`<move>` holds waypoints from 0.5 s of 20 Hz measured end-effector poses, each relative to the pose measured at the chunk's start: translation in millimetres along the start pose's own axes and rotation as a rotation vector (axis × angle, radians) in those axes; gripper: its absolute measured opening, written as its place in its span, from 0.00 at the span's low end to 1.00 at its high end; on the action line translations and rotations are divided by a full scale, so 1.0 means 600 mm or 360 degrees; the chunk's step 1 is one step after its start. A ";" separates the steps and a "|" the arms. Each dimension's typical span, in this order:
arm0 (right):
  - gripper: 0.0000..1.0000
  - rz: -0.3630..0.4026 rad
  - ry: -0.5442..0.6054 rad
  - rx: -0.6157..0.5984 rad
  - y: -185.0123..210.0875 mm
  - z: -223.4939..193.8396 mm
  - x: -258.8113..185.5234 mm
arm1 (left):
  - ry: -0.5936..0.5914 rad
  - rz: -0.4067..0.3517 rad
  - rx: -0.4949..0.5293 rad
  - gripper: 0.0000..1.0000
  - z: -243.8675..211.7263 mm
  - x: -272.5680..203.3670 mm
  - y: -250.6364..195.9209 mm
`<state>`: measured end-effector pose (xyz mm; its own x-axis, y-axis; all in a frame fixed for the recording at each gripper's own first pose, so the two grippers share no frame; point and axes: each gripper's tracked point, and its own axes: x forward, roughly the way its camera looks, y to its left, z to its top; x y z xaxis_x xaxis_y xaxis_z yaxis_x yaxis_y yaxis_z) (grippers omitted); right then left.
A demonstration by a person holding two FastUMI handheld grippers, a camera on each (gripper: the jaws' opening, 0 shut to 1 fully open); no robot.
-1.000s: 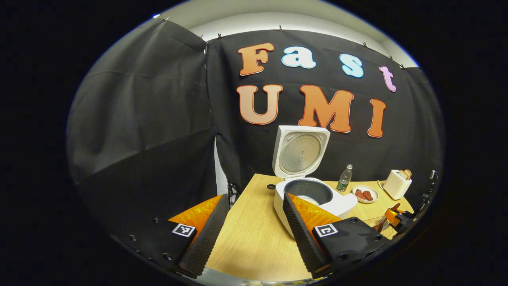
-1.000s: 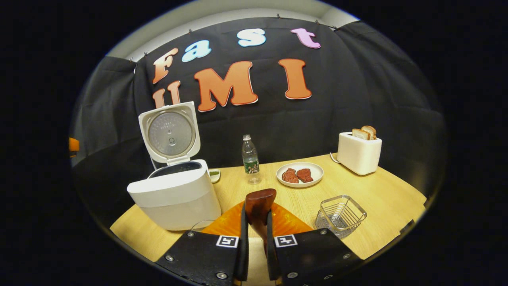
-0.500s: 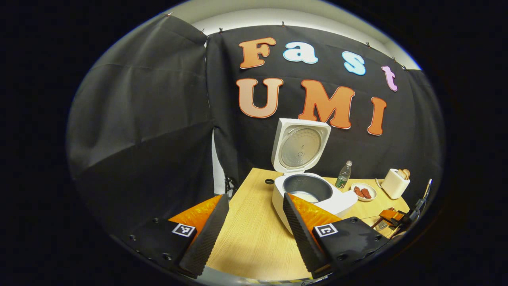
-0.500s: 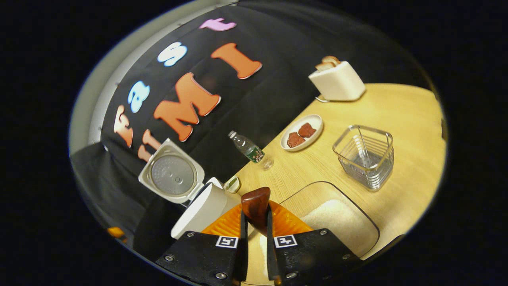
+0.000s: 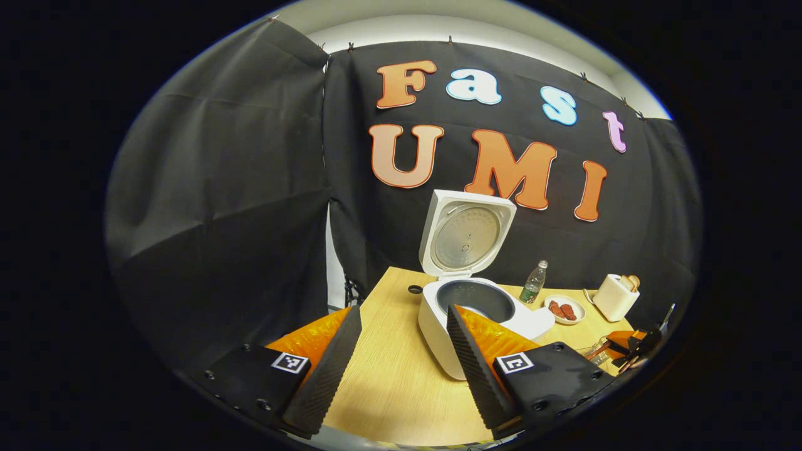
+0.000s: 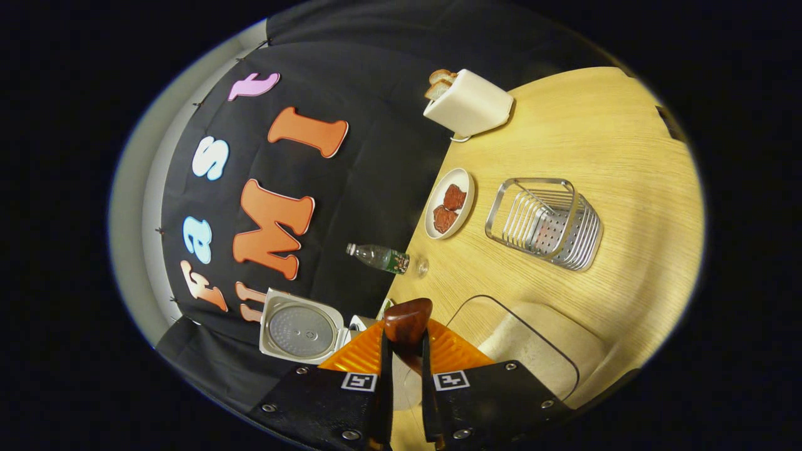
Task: Close the left gripper, press the button to open the rice cooker; take a wooden spoon from the chopstick holder with the right hand, scoop a spoonful of rice and pour it into the rice cooker, then put the wooden spoon back into the chopstick holder.
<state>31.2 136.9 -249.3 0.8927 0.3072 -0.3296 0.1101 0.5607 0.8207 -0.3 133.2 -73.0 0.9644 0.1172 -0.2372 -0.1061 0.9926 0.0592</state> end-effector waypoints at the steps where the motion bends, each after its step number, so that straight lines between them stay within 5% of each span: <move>1: 0.19 0.0005 -0.0007 0.0027 0.004 0.007 -0.003 | -0.0007 -0.0003 -0.0002 0.92 0.003 0.000 -0.002; 10: 0.18 0.0040 -0.0031 0.0247 0.050 0.060 -0.018 | -0.0098 -0.0007 0.0065 0.93 0.042 0.009 -0.016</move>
<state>40.6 123.2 -204.3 0.9042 0.3038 -0.3002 0.1525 0.4270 0.8913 12.3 123.7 -50.5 0.9781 0.1094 -0.1773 -0.0931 0.9908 0.0978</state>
